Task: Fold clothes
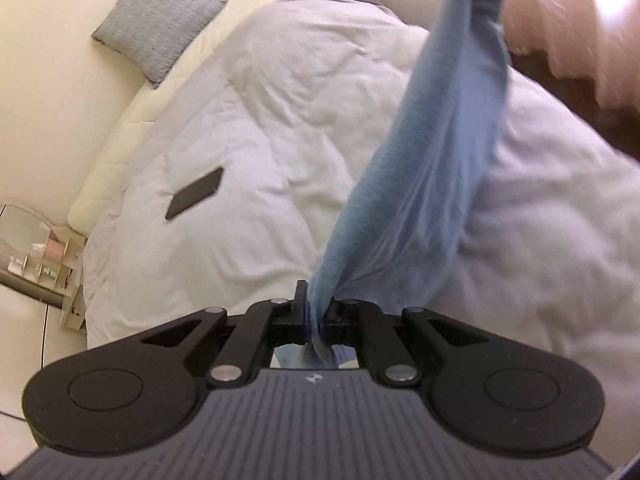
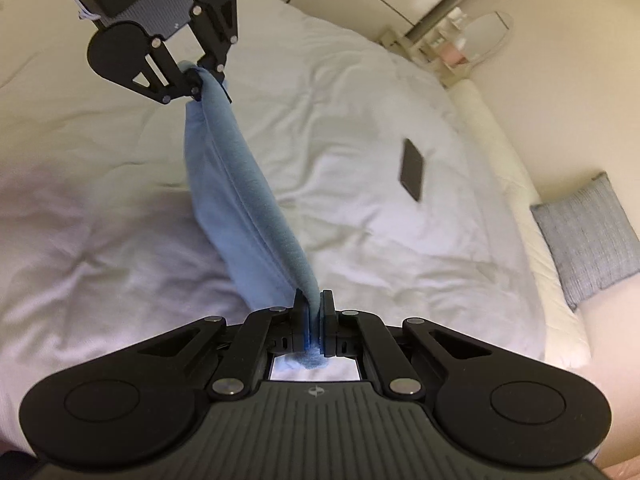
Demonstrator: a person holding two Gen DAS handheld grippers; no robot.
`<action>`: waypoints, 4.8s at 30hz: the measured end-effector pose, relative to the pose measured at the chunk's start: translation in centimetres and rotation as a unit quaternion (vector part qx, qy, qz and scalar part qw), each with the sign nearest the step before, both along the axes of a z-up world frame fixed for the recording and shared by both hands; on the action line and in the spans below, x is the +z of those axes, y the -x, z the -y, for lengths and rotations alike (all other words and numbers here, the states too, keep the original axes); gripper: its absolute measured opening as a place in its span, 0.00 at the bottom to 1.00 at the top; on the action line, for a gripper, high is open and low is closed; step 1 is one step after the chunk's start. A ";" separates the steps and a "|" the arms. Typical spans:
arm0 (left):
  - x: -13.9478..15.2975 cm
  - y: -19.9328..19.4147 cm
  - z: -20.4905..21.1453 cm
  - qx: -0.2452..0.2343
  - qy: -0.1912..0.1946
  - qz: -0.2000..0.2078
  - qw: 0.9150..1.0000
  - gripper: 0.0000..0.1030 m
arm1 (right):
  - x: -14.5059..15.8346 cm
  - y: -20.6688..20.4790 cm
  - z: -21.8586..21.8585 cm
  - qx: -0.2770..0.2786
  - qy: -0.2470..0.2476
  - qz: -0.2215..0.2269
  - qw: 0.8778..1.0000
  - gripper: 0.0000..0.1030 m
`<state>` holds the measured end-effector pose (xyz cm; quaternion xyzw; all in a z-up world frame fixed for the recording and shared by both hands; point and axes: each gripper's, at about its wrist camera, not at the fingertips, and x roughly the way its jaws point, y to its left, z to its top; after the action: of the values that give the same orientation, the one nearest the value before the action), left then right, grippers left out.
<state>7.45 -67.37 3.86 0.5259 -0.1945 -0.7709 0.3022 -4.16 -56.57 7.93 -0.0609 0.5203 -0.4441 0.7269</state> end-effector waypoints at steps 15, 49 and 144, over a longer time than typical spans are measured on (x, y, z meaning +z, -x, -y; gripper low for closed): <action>3.5 19.3 13.0 0.101 0.058 -0.034 0.993 0.03 | 1.5 19.9 15.1 0.068 0.093 0.008 0.993 0.00; -20.6 18.8 5.1 0.187 0.071 -0.158 0.967 0.13 | -25.7 27.5 11.7 0.051 0.163 -0.021 0.985 0.04; -10.4 19.1 -11.4 0.464 -0.003 -0.373 0.804 0.99 | -14.6 28.8 1.8 -0.268 -0.029 0.401 0.875 1.00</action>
<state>-11.63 -56.00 -6.50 0.2258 0.2022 -0.6761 0.6715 -32.98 -58.37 -6.69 0.2855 0.1929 -0.5931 0.7277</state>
